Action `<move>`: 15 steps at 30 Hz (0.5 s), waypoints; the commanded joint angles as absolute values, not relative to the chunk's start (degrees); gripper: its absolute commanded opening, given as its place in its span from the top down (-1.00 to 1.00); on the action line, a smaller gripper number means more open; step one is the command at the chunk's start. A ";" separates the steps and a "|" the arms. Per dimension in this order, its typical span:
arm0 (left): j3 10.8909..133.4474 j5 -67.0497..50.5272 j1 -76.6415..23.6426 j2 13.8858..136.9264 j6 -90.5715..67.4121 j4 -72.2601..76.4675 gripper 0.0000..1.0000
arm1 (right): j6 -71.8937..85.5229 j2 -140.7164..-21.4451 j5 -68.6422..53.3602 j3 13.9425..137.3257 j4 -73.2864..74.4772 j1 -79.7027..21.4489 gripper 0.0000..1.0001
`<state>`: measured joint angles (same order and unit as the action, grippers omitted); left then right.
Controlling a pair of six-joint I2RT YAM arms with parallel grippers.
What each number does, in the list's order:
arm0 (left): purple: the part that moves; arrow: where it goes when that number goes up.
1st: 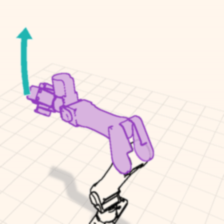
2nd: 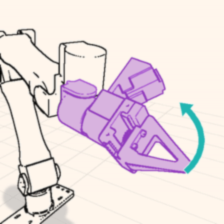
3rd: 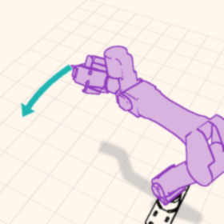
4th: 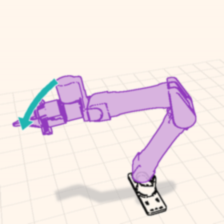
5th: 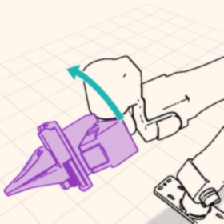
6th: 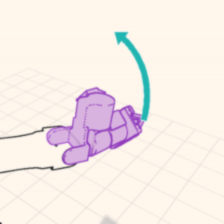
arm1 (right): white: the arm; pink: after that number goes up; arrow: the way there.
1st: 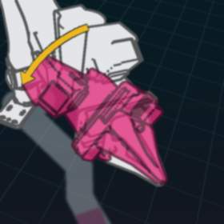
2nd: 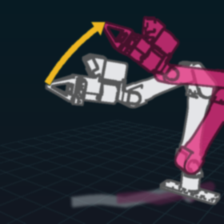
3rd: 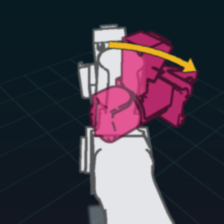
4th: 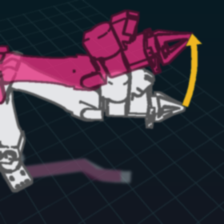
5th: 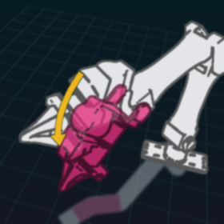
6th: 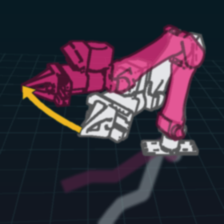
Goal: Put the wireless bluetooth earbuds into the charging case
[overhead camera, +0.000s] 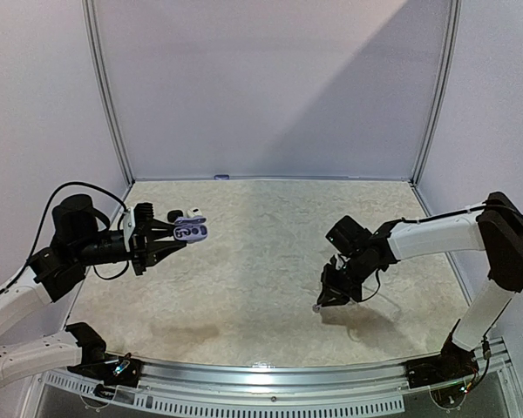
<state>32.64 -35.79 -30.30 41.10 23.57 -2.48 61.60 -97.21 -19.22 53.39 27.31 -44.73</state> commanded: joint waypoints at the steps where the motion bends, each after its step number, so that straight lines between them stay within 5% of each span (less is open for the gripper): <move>1: 32.57 -35.43 -29.94 40.38 24.13 -2.96 1.00 | 61.35 -98.77 -19.94 54.36 27.02 -45.41 0.76; 15: 32.62 -35.38 -29.94 40.34 24.19 -3.00 1.00 | 55.68 -98.54 -17.95 60.31 33.33 -46.05 1.00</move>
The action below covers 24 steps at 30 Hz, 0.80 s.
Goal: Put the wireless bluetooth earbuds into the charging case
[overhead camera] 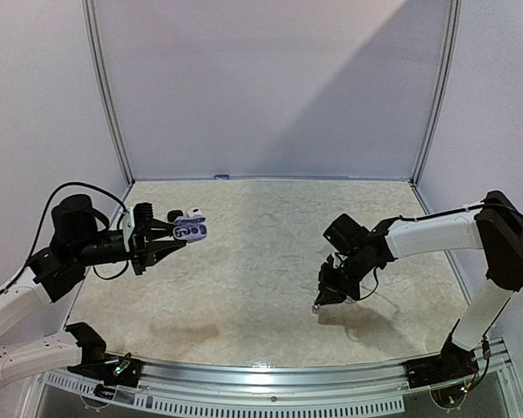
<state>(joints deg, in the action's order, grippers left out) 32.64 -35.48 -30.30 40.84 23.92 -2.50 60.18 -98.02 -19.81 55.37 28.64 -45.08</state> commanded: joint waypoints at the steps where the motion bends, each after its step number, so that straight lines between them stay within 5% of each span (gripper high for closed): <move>1: 32.61 -35.46 -29.89 40.43 24.15 -2.92 1.00 | 53.00 -98.57 -17.65 62.28 34.75 -46.28 1.00; 9: 33.20 -38.34 -29.93 40.91 23.40 -3.09 1.00 | 21.18 -96.13 -13.04 81.30 46.91 -51.01 1.00; 17: 34.70 -45.77 -30.06 42.26 27.92 -5.22 1.00 | -15.95 -86.54 -15.52 90.21 39.79 -59.81 1.00; 24: 36.04 -46.53 -30.83 43.14 28.06 -6.56 1.00 | -32.39 -90.98 -14.00 100.79 40.68 -66.72 1.00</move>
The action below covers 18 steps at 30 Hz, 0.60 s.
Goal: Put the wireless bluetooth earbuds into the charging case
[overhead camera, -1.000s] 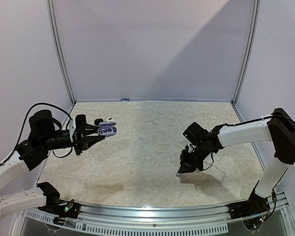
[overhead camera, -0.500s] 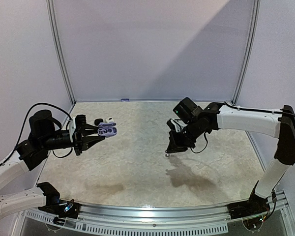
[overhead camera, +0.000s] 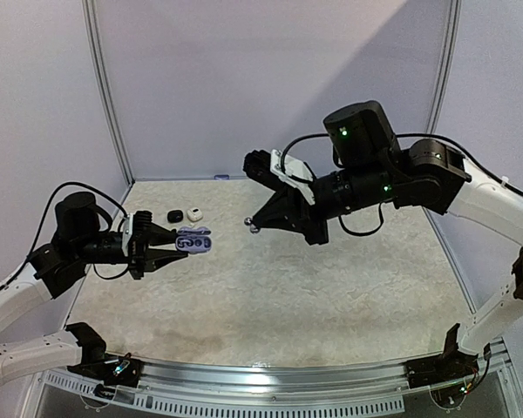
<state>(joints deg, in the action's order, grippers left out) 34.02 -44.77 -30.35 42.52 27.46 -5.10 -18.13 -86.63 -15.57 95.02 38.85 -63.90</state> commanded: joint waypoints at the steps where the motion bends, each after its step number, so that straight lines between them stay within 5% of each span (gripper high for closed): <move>1: 36.18 -46.16 -31.03 43.27 27.78 -6.65 1.00 | -34.33 -92.33 -13.46 103.09 42.33 -67.70 1.00; 7: 36.89 -44.56 -32.46 43.94 26.54 -6.71 1.00 | -41.67 -101.98 -11.56 114.79 48.51 -69.86 1.00; 18: 36.24 -41.86 -33.60 44.45 21.76 -3.51 1.00 | -45.77 -106.94 -8.17 117.92 50.15 -70.50 1.00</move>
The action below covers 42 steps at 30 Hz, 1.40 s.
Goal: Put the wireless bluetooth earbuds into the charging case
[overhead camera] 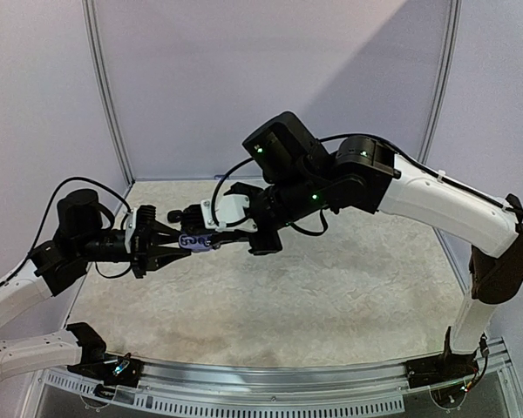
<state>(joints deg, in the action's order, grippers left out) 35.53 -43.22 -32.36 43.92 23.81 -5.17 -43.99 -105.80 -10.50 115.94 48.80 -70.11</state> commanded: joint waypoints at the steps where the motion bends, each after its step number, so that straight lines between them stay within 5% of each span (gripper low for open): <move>1: 36.21 -41.58 -33.84 44.52 21.55 -3.40 1.00 | -45.91 -107.22 -7.65 118.00 50.14 -70.53 1.00; 42: 34.61 -40.52 -35.51 44.32 21.25 1.55 1.00 | -45.70 -115.13 5.97 123.23 52.69 -70.56 0.90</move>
